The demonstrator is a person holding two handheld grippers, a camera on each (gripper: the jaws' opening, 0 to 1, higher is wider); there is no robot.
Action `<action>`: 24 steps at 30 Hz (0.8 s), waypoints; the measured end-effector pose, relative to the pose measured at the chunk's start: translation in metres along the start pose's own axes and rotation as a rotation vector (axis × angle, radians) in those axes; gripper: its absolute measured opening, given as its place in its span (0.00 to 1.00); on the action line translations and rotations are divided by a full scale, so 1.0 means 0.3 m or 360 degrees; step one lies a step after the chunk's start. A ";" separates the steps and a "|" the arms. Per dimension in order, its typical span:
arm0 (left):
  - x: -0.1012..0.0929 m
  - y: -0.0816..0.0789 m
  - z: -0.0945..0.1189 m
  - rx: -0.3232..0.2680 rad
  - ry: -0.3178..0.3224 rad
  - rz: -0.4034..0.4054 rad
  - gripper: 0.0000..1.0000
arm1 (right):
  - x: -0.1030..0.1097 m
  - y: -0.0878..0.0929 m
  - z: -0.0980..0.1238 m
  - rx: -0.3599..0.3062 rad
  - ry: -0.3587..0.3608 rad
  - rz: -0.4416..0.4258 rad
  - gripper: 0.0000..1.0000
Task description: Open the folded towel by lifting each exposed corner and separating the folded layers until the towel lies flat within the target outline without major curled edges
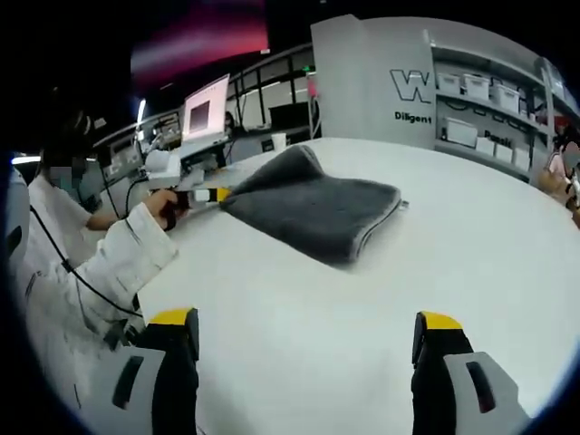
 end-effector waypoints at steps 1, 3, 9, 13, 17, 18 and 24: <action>0.000 -0.002 0.005 -0.0010 0.0006 0.0007 0.11 | 0.000 -0.001 0.000 -0.0001 0.0001 -0.0001 0.98; -0.001 -0.010 0.013 -0.0024 0.0013 0.0015 0.14 | 0.000 -0.003 -0.001 -0.0001 0.0001 0.0000 0.98; -0.017 -0.069 0.045 -0.0091 0.0064 0.0024 0.32 | 0.009 -0.010 -0.008 0.0005 -0.0008 0.0019 0.98; -0.027 -0.109 0.076 -0.0138 0.0097 0.0053 0.41 | 0.014 -0.015 -0.010 0.0003 -0.0015 0.0027 0.98; -0.048 -0.136 0.102 -0.0150 0.0148 0.0068 0.55 | 0.019 -0.016 -0.011 0.0003 -0.0020 0.0031 0.98; -0.050 -0.139 0.106 -0.0146 0.0145 0.0069 0.58 | 0.020 -0.016 -0.011 0.0004 -0.0020 0.0033 0.98; -0.041 -0.134 0.145 -0.0092 0.0108 0.0071 0.78 | 0.028 -0.015 -0.010 0.0006 -0.0026 0.0039 0.98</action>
Point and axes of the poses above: the point that each gripper's makers call its tool centre point, and the gripper's own axes: z roughly backward along the fingers, x roughly to its left, y roughly out of its underside, the point moved 1 cm from there along z, roughly backward along the fingers, and after that the axes turned 8 degrees about y, right-handed, at the moved point
